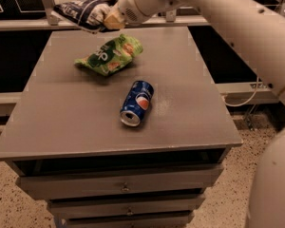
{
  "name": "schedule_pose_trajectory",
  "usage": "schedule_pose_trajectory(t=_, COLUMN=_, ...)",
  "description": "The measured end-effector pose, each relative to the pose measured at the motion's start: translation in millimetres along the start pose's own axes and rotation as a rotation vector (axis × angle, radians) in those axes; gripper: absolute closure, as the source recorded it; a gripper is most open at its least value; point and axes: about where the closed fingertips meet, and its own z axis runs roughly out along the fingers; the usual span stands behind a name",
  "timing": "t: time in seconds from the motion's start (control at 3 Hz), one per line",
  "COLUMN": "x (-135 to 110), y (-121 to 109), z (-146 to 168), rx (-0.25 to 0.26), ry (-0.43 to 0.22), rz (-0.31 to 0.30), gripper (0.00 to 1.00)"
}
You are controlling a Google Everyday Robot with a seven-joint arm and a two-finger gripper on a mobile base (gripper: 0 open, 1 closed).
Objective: Move blue chip bag near pepsi can
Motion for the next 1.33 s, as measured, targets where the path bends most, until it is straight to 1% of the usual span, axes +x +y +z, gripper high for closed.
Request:
schedule_pose_trajectory(t=0.33, x=19, y=-3, z=-47, rx=0.082, ry=0.036, rz=0.035, gripper=1.0)
schedule_pose_trajectory(t=0.67, x=40, y=4, z=-84, rx=0.133, ry=0.103, rz=0.075, gripper=1.0)
schedule_pose_trajectory(t=1.0, x=66, y=8, z=-103, rx=0.158, ry=0.18, rz=0.112, gripper=1.0)
schedule_pose_trajectory(t=1.33, x=95, y=18, z=-106, rx=0.155, ry=0.248, rz=0.156, gripper=1.0)
